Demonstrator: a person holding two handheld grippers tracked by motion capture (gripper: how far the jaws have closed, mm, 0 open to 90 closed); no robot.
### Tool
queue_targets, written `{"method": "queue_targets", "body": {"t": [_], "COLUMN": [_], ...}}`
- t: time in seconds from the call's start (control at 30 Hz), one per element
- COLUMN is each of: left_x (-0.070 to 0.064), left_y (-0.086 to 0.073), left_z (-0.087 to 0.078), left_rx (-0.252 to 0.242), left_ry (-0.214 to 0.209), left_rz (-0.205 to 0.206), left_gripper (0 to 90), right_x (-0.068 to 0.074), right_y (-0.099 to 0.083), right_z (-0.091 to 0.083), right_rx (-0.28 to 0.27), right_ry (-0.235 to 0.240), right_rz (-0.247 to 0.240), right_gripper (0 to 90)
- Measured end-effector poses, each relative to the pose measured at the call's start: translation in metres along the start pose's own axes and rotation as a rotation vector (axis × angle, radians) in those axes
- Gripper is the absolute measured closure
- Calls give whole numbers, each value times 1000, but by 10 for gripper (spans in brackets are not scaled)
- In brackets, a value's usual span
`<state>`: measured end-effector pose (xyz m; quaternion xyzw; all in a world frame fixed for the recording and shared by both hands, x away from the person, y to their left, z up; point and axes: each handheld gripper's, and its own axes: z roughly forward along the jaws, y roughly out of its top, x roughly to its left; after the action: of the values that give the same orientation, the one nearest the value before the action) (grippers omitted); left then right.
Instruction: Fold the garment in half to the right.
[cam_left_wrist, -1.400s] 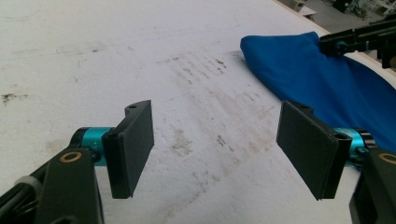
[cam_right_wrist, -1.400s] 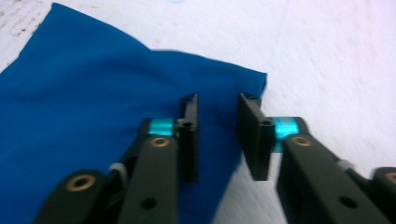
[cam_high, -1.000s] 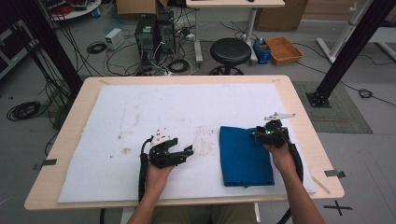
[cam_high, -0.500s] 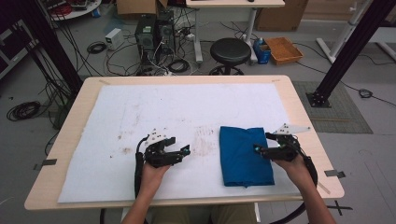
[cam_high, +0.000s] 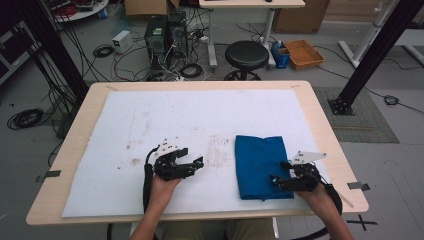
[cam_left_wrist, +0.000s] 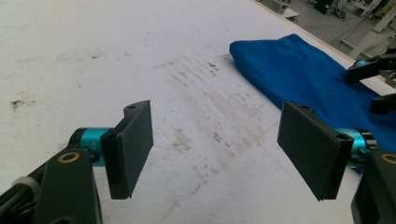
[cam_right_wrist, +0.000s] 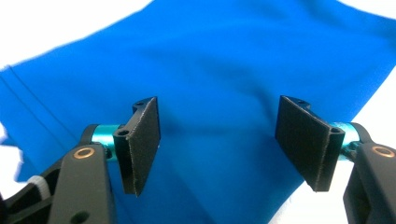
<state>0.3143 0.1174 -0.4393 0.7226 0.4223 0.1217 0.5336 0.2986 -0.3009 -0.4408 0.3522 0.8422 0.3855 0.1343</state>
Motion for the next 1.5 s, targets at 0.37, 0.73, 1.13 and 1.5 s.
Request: {"method": "queue_targets", "body": {"t": [0.37,0.73,1.13,1.5], "left_x": [1,5,7,17], "left_y": [-2,-1,1,8], "left_z": [-2,-6,-6,-21], "left_rx": [-5,-11,-33,-14], "left_ry": [3,10,4,-51], "left_rz": [-13,-15,1,40], "left_gripper": [268,267,240,207], "right_x": [83,44,11,-3], "right_y": [23,13,-22,11], "right_z": [30,-5,-20,-35], "right_rx": [39,-68,-13,-120], "right_ry": [206,81,-12,22], "right_rz": [-167,-30,26,-38], "right_gripper": [728,742,355,198]}}
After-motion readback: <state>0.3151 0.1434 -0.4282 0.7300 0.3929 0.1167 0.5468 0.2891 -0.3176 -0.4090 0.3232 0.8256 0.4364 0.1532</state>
